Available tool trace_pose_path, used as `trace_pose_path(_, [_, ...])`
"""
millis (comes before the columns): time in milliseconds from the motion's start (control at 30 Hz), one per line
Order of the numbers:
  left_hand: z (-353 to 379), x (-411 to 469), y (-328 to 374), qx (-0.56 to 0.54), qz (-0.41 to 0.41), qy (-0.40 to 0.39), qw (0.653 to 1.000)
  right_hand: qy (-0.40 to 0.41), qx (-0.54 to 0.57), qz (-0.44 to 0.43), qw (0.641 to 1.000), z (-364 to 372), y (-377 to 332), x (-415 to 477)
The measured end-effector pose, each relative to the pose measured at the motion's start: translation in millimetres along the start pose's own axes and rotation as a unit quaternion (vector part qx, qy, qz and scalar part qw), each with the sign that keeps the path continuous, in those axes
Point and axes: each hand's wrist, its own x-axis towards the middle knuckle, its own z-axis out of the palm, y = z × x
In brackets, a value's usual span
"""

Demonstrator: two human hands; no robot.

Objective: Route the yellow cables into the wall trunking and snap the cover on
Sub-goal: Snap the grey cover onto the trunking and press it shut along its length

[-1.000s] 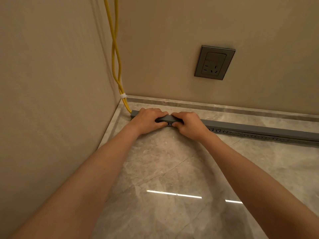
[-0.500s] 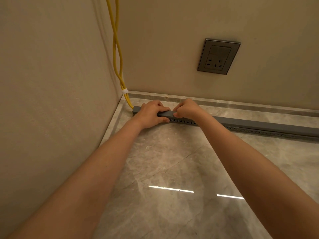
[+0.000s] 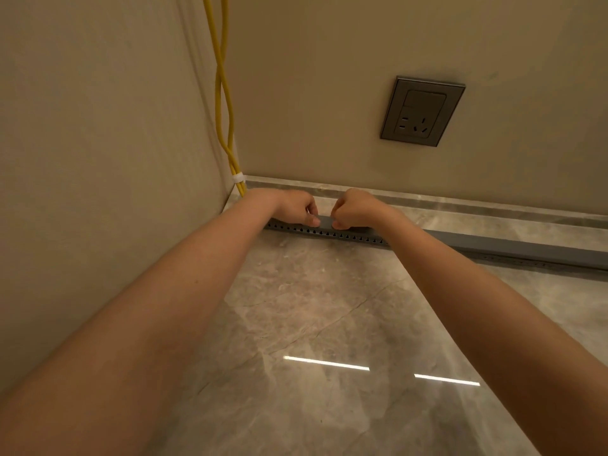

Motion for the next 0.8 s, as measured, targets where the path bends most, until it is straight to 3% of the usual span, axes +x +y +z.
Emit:
trace_pose_path(267, [1.0,-2.9,3.1,0.104,0.036,0.034,0.993,0.029,-0.068,-0.073,0.995,1.0,-0.2,-12.7])
trace_pose_path(400, [1.9,-4.9,1.4,0.092,0.048,0.062,0.993,0.025,-0.102,-0.101,0.989,-1.1,-1.3,-15.6])
trace_pose_path(633, [2.8,-3.7,1.7,0.079,0.052,0.081,0.992,-0.037,-0.039,-0.106,0.993,-1.5,7.5,-14.0])
trace_pose_path(800, [-0.2,-5.8,2.4,0.074,0.058,0.084,0.992,-0.061,-0.072,-0.11,0.989,-0.2,4.6,-14.9])
